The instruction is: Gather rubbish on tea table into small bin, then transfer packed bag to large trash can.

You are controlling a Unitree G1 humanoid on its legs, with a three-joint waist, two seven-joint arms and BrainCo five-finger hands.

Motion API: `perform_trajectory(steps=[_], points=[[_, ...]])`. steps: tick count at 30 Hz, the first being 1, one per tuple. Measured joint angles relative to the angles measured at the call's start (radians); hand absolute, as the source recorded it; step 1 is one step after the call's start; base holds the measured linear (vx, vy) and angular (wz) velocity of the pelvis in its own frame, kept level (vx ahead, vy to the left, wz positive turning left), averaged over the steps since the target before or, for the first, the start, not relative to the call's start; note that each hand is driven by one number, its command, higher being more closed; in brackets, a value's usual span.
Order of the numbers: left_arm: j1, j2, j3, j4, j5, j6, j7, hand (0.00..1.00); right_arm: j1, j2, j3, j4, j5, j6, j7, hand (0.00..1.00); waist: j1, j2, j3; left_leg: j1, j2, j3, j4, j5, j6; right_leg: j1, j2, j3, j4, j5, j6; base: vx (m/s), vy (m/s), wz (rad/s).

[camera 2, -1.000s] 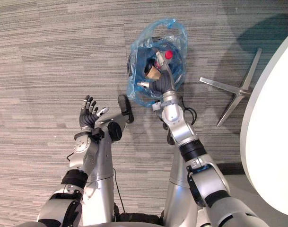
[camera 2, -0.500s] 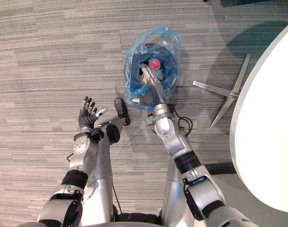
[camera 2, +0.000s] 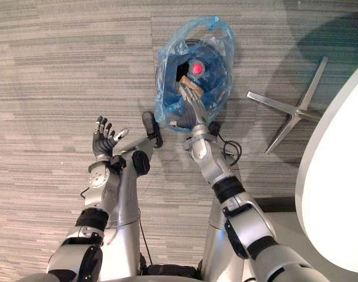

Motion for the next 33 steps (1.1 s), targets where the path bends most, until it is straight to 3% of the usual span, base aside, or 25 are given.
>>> perform_trajectory(steps=[2, 3, 9, 22, 33], points=[[-0.015, 0.0, -0.001, 0.0, -0.008, 0.0, 0.0, 0.0, -0.018, -0.002, 0.002, 0.043, 0.007, 0.006, 0.002, 0.0, 0.011, 0.0, 0.0, -0.015, -0.004, -0.007, 0.004, 0.0, 0.001, -0.013, -0.005, -0.005, 0.009, -0.004, -0.005, -0.07, -0.001, 0.12], [-0.021, 0.0, -0.002, 0.0, -0.016, -0.002, 0.0, 0.0, -0.033, 0.0, 0.003, 0.061, 0.007, 0.007, 0.003, 1.0, 0.011, 0.001, 0.0, -0.023, -0.006, -0.012, 0.004, 0.001, 0.001, -0.018, -0.01, -0.012, 0.012, -0.006, -0.008, -0.05, -0.001, 0.19], [-0.032, 0.002, -0.006, -0.017, -0.039, 0.007, -0.001, 0.0, -0.065, -0.001, 0.009, 0.135, 0.04, 0.012, 0.01, 1.0, 0.015, 0.003, -0.001, -0.053, -0.022, -0.021, 0.009, 0.007, -0.003, -0.046, -0.024, -0.015, 0.034, -0.015, -0.012, -0.04, 0.009, 0.1], [-0.043, -0.009, -0.01, -0.006, -0.041, 0.009, -0.002, 0.0, -0.064, -0.027, 0.024, 0.122, 0.141, 0.006, 0.007, 1.0, 0.035, 0.009, -0.004, -0.051, -0.023, -0.031, 0.011, 0.007, -0.002, -0.04, -0.024, -0.024, 0.038, -0.019, -0.016, -0.05, 0.016, 0.01], [-0.032, -0.043, -0.005, 0.008, -0.039, 0.027, -0.002, 0.0, 0.054, -0.021, -0.017, -0.112, 0.204, 0.002, 0.002, 1.0, 0.035, 0.009, -0.004, 0.019, -0.016, -0.038, 0.007, 0.006, 0.0, 0.039, -0.012, -0.03, 0.02, -0.018, -0.018, -0.05, 0.012, -0.03]])
